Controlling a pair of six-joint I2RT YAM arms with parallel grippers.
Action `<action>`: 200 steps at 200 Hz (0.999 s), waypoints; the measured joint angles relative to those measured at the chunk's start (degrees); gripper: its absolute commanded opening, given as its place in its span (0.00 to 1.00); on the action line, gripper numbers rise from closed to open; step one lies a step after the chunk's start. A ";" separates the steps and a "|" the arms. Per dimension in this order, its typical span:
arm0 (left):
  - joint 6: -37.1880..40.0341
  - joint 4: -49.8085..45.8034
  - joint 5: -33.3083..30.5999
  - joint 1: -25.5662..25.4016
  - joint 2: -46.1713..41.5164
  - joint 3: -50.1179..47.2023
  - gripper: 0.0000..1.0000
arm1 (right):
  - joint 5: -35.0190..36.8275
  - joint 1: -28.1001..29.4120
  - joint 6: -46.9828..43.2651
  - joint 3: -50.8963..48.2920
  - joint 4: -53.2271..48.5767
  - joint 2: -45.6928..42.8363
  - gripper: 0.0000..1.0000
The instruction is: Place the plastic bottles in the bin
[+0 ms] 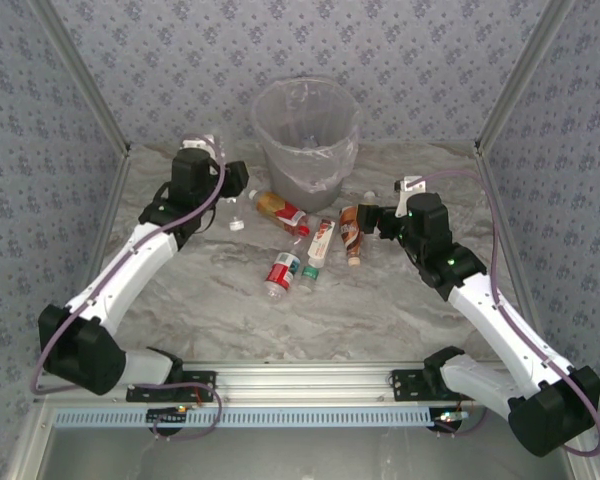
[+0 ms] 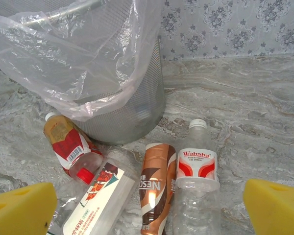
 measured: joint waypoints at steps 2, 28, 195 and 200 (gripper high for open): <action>0.00 0.44 -0.02 -0.07 -0.13 0.00 0.59 | 0.00 0.00 0.00 0.00 0.00 0.00 1.00; 0.81 5.18 0.04 -1.09 -0.46 0.35 0.58 | -0.11 0.00 0.00 0.15 -0.02 0.00 1.00; 5.90 15.56 7.69 -5.64 13.68 21.51 0.56 | -0.94 0.46 -0.02 0.39 -1.51 -1.97 1.00; 6.23 15.56 7.80 -5.66 14.14 22.05 0.56 | -0.94 0.48 -0.02 0.39 -1.60 -2.05 1.00</action>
